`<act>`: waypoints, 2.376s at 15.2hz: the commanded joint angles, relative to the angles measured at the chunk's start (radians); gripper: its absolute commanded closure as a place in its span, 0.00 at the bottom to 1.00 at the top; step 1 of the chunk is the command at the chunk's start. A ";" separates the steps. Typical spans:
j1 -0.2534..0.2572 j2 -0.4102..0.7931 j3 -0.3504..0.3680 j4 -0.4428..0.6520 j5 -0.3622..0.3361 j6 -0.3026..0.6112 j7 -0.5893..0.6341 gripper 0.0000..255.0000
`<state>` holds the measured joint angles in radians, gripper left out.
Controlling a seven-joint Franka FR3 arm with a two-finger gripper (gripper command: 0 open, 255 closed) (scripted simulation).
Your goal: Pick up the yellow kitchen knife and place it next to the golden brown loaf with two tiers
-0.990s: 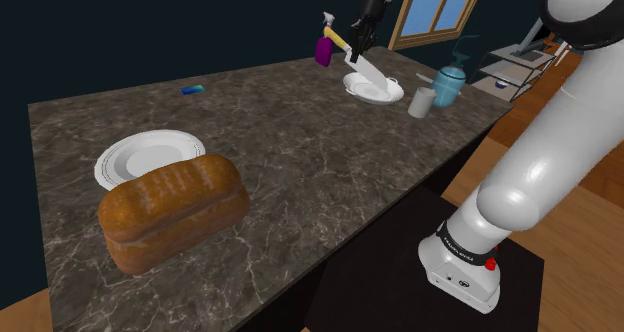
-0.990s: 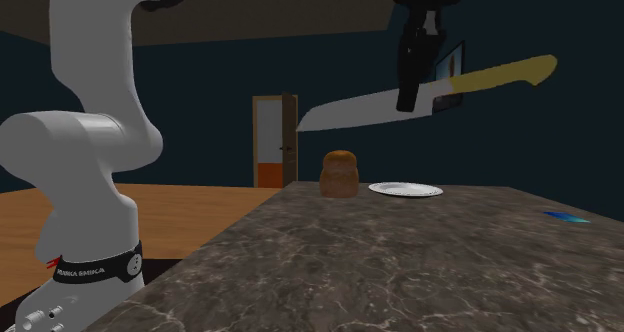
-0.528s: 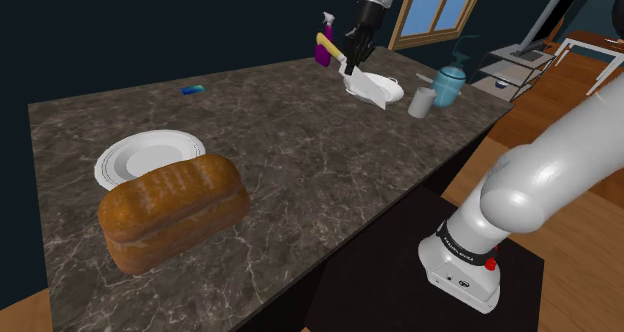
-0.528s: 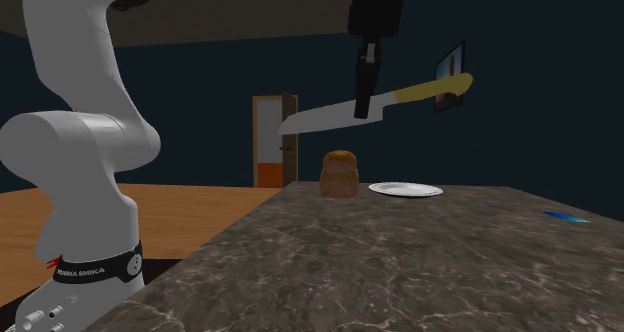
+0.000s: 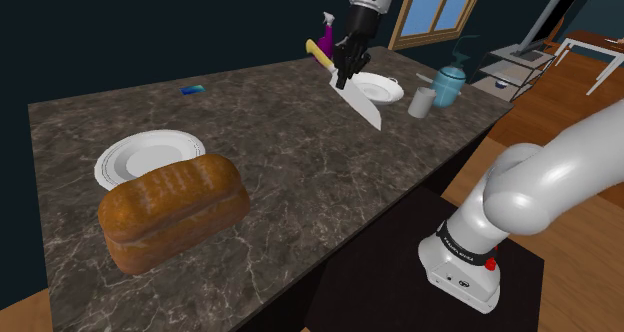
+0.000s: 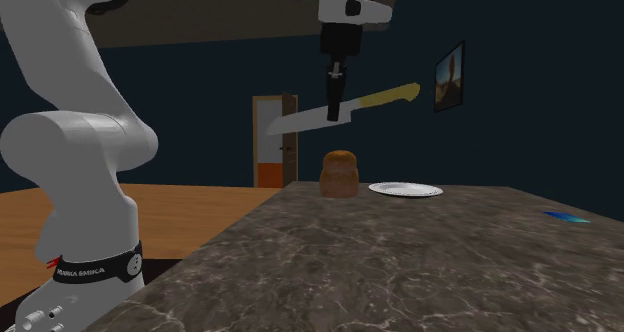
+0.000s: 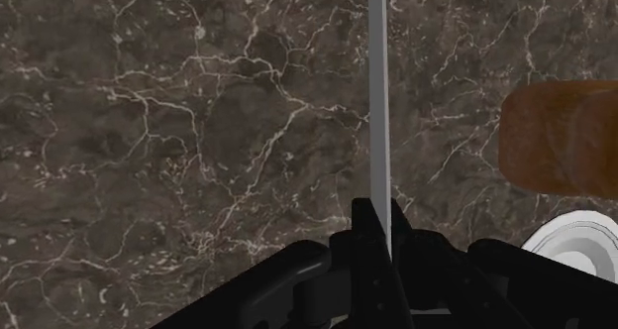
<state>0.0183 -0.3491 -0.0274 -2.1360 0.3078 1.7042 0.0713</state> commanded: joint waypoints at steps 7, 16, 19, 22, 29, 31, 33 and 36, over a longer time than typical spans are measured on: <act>0.076 -0.118 0.135 -0.118 0.071 0.059 0.175 1.00; 0.164 -0.164 0.304 -0.152 0.159 0.128 0.378 1.00; 0.184 -0.160 0.348 -0.159 0.180 0.159 0.424 1.00; 0.186 -0.157 0.355 -0.195 0.188 0.197 0.412 1.00; 0.193 -0.141 0.371 -0.274 0.208 0.289 0.383 1.00; 0.194 -0.134 0.376 -0.295 0.215 0.316 0.374 1.00; 0.196 -0.126 0.381 -0.315 0.221 0.343 0.366 1.00; 0.199 -0.111 0.388 -0.344 0.232 0.385 0.353 1.00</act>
<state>0.2179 -0.4679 0.3597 -2.4724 0.5372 2.0748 0.4299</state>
